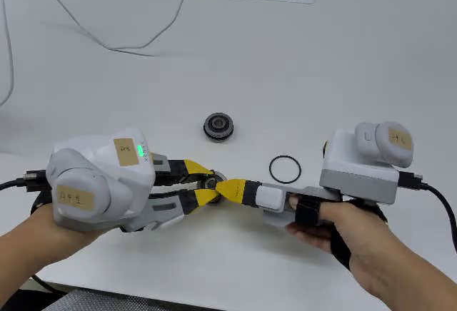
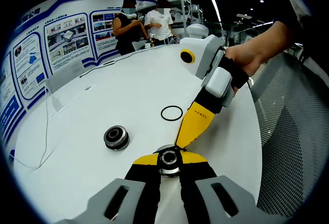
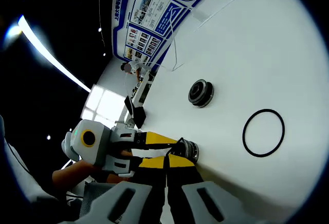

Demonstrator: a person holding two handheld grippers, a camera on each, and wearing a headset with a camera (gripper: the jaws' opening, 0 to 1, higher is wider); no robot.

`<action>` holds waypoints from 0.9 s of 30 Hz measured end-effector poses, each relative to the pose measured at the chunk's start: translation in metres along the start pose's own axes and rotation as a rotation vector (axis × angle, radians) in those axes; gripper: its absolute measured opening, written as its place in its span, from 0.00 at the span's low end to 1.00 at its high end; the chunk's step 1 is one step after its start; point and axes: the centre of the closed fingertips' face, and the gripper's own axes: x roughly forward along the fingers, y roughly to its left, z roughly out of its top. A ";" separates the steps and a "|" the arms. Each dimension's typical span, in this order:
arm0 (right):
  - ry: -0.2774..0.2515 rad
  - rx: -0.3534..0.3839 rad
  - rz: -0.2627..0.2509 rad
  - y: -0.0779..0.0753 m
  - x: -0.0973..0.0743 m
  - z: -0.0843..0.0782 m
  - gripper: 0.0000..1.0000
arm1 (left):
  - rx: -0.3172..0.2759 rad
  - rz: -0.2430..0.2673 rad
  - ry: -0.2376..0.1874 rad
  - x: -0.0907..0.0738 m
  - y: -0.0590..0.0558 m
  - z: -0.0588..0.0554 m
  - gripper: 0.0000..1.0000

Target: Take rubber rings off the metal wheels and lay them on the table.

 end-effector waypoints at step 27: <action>-0.015 -0.034 -0.079 -0.007 0.001 0.004 0.01 | -0.027 0.033 -0.012 -0.011 0.007 0.008 0.18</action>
